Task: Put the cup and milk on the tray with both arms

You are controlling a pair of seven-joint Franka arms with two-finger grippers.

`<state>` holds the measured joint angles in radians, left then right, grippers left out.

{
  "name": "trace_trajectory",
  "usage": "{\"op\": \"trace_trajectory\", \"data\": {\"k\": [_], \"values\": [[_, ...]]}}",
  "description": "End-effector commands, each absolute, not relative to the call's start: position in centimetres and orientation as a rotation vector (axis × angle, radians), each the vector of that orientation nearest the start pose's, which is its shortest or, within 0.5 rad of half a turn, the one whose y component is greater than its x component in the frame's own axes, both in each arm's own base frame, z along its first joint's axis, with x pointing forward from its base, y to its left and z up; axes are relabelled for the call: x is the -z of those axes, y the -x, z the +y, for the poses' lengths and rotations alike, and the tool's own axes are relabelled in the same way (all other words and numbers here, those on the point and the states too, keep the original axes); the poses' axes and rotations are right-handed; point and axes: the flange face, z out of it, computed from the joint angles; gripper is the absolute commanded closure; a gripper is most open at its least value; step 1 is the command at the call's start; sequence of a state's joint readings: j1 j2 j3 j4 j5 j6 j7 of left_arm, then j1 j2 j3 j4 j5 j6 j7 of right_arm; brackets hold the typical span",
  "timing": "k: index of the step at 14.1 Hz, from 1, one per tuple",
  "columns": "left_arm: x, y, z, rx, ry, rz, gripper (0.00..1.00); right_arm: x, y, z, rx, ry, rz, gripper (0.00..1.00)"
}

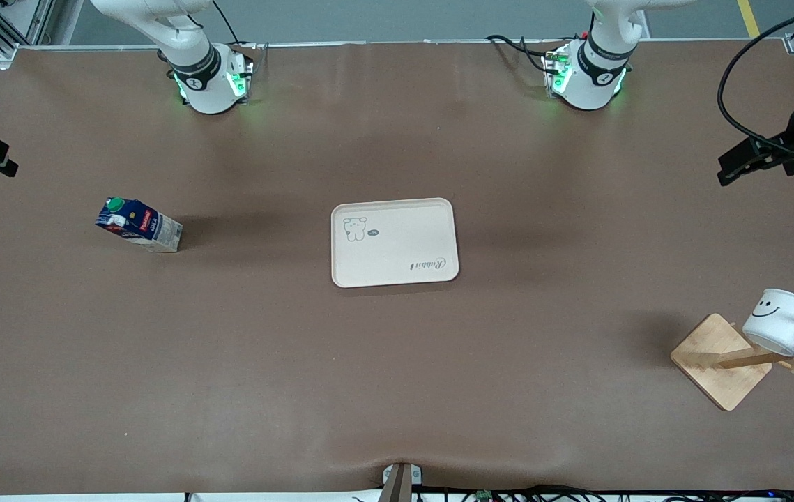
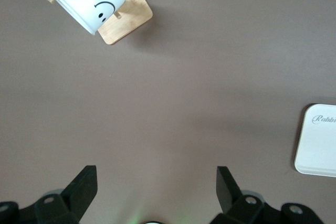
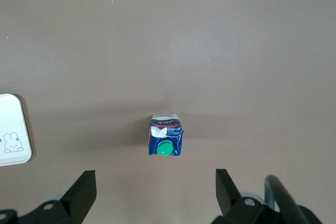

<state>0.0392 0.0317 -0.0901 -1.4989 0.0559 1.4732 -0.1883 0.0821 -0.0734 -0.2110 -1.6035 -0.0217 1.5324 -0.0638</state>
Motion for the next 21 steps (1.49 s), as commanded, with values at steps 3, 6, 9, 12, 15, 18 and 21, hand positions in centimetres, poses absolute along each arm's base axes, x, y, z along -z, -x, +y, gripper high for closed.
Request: {"op": "trace_trajectory", "data": {"k": [3, 6, 9, 12, 15, 18, 21], "values": [[-59.7, -58.2, 2.0, -0.106, 3.054, -0.299, 0.0, -64.3, -52.8, -7.7, -0.021, 3.154, 0.132, 0.0], [-56.0, -59.7, 5.7, -0.028, 3.056, -0.391, 0.0, -64.2, -52.9, -7.6, -0.026, 3.157, 0.125, 0.0], [-51.8, -59.7, 9.2, 0.116, 3.054, -0.509, 0.0, -64.3, -52.9, -7.7, -0.024, 3.158, 0.128, 0.0], [-49.1, -58.6, 11.7, 0.179, 3.083, -0.624, 0.0, -64.3, -52.9, -7.6, -0.024, 3.157, 0.125, 0.0], [-47.4, -57.9, 13.5, 0.298, 3.098, -0.729, 0.0, -64.2, -52.9, -7.5, -0.024, 3.162, 0.121, 0.0], [-46.5, -58.2, 13.6, 0.419, 3.086, -0.702, 0.0, -64.2, -53.0, -7.4, -0.022, 3.162, 0.118, 0.0], [-45.8, -58.8, 13.5, 0.569, 3.062, -0.674, 0.0, -64.1, -53.1, -7.4, -0.02, 3.164, 0.121, 0.0]]}}
